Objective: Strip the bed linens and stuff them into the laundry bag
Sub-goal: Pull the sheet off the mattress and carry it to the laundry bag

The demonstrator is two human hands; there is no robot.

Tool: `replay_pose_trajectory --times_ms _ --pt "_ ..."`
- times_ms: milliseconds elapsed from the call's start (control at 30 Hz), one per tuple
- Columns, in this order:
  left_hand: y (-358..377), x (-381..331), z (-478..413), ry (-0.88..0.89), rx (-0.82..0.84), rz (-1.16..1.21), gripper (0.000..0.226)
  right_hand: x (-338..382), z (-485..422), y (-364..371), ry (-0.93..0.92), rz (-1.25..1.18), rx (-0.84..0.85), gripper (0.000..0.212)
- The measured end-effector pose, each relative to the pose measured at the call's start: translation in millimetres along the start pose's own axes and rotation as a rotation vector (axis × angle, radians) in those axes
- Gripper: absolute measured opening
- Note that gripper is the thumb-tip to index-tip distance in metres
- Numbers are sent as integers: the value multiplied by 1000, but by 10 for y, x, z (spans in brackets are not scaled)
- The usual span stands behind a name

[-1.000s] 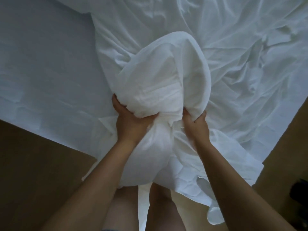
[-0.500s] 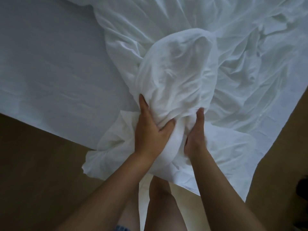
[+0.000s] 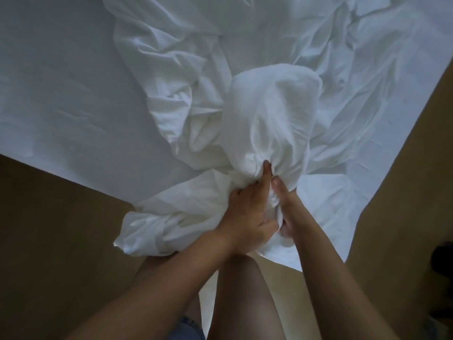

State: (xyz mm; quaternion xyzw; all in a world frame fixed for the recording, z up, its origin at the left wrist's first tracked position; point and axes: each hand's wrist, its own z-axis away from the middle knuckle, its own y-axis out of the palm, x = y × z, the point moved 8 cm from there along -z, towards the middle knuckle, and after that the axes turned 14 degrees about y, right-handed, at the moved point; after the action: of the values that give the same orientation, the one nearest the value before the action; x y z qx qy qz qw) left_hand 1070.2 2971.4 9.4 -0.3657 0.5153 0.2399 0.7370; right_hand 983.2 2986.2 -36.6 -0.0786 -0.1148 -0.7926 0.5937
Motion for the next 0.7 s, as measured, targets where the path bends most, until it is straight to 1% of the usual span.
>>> replay_pose_trajectory --times_ms 67,100,167,233,267,333,400,433,467,533,567,600,700 --pt "95 34 -3 -28 -11 64 103 -21 -74 -120 -7 43 -60 75" --pt "150 55 24 -52 -23 91 110 -30 -106 -173 -34 61 -96 72" --pt "193 100 106 -118 -93 125 116 -6 -107 -198 -140 115 -175 81" --pt "125 162 247 -171 -302 137 118 9 -85 -155 -244 247 -267 99" --pt "89 218 337 -212 -415 163 120 14 -59 -99 -273 300 -280 105" --pt "37 331 498 -286 -596 246 128 -23 -43 1 -297 340 -214 109" --pt "-14 458 566 -368 -707 359 139 -48 -23 93 -294 269 -67 101" --pt "-47 517 565 -422 -728 379 145 -72 -21 140 -275 208 27 95" --pt "-93 566 547 -472 -727 347 152 -92 9 205 -248 155 111 90" --pt "-187 623 490 -556 -695 264 158 -126 55 335 -197 89 226 82" --pt "-209 657 468 -581 -688 266 155 -132 73 386 -184 68 268 79" --pt "-231 712 460 -597 -693 278 145 -117 115 437 -179 68 297 76" --pt "-396 773 530 -602 -777 304 103 -13 262 593 -214 106 374 69"
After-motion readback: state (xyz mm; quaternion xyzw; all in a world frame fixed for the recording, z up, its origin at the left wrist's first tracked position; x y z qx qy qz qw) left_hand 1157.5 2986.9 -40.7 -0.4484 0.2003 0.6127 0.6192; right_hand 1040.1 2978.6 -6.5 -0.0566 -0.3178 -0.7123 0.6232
